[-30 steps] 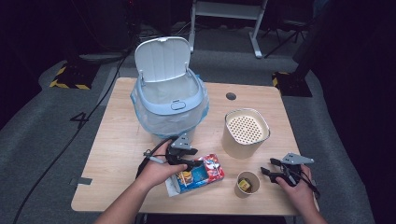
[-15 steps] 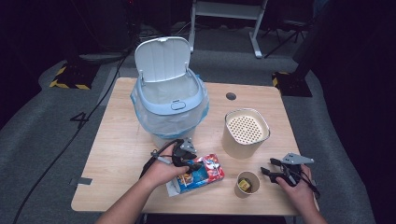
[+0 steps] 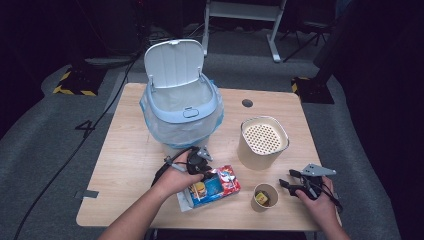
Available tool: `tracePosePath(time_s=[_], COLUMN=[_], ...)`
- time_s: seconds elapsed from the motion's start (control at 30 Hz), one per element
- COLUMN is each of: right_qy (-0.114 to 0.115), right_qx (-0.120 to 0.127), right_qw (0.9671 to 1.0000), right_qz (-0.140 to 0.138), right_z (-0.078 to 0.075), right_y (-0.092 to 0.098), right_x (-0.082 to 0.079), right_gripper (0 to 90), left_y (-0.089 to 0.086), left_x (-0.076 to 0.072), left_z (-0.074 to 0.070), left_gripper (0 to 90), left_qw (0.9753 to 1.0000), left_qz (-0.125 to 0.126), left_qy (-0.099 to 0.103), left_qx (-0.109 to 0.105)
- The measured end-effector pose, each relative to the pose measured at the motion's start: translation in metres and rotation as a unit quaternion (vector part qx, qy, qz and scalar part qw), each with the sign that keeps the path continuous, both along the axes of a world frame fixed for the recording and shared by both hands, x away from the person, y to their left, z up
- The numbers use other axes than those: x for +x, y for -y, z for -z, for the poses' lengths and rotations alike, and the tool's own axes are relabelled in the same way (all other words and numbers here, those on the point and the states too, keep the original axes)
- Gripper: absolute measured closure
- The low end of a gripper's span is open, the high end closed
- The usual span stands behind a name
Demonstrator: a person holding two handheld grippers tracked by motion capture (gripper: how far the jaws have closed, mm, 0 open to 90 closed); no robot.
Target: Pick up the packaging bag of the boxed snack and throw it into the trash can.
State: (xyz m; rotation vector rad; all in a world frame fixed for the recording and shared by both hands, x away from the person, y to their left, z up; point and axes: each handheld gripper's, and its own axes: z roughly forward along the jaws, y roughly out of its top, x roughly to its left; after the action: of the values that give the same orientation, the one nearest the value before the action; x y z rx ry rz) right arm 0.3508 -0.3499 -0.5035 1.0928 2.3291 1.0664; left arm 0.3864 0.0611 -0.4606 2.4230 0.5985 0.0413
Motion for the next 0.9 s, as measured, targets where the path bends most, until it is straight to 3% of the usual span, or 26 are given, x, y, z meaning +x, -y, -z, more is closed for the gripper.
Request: tracePosePath(time_s=[0.17, 0.4, 0.6, 0.9], right_qy=[0.0, 0.0, 0.0, 0.0], right_qx=[0.0, 0.0, 0.0, 0.0], right_qw=[1.0, 1.0, 1.0, 1.0], right_qz=[0.0, 0.0, 0.0, 0.0], right_z=[0.0, 0.0, 0.0, 0.0], right_y=[0.0, 0.0, 0.0, 0.0], right_x=[0.0, 0.0, 0.0, 0.0], right_gripper=[37.0, 36.9, 37.0, 37.0], left_y=[-0.001, -0.009, -0.018, -0.028], left_x=[-0.003, -0.012, -0.016, -0.019], left_z=[-0.004, -0.021, -0.036, -0.056], left_gripper=[74.4, 74.6, 74.7, 74.8], left_qw=[0.9999, 0.9983, 0.9948, 0.9897], left_qz=[-0.004, -0.01, -0.023, -0.036], left_qy=[0.015, 0.038, 0.045, 0.071], left_qx=[-0.004, -0.044, -0.089, -0.119])
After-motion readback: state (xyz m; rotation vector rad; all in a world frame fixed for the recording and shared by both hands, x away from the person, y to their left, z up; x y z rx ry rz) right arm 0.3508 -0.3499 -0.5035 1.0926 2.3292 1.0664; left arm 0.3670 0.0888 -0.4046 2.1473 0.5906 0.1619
